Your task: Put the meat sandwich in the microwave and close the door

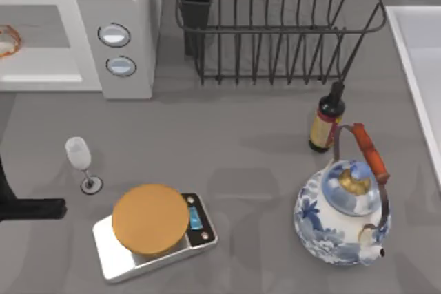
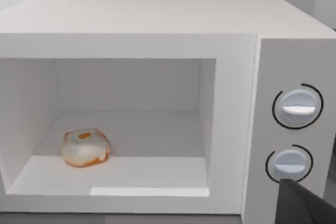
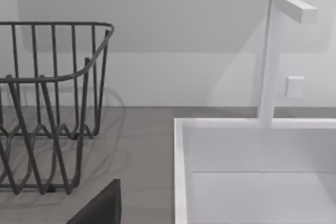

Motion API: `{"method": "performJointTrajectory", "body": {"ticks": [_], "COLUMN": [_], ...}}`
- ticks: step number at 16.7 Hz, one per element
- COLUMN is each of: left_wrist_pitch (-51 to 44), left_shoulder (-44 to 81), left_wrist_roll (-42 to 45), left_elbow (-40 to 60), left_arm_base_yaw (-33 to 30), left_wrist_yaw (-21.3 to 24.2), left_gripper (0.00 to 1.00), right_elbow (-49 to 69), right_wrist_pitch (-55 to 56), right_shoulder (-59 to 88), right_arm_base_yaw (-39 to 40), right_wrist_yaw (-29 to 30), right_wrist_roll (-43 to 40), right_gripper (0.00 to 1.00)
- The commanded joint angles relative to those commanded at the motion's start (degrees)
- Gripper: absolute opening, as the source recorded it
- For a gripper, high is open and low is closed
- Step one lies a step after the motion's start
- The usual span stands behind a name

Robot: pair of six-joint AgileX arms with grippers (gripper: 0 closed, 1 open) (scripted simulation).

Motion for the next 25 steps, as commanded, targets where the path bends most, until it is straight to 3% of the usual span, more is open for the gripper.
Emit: {"method": "performJointTrajectory", "body": {"ticks": [8,15,19,25], "left_wrist_pitch": [-14.64,-15.78,-19.34,-29.74], "left_shoulder": [-10.56,-10.47,-2.04,25.00], "left_wrist_roll": [-0.08,0.44,6.66,22.97], "left_elbow": [4.03,4.74,12.51,33.49], "left_arm_base_yaw": [12.41,13.64,21.05,42.70], "left_wrist_yaw": [12.39,13.36,17.25,29.94], "left_gripper": [0.00,0.00,0.00,0.00], "right_elbow": [0.00,0.00,0.00,0.00], "right_wrist_pitch": [0.00,0.00,0.00,0.00], "right_shoulder": [0.00,0.00,0.00,0.00], "right_arm_base_yaw": [0.00,0.00,0.00,0.00], "right_wrist_yaw": [0.00,0.00,0.00,0.00], "right_wrist_roll": [0.00,0.00,0.00,0.00], "right_gripper": [1.00,1.00,1.00,1.00]}}
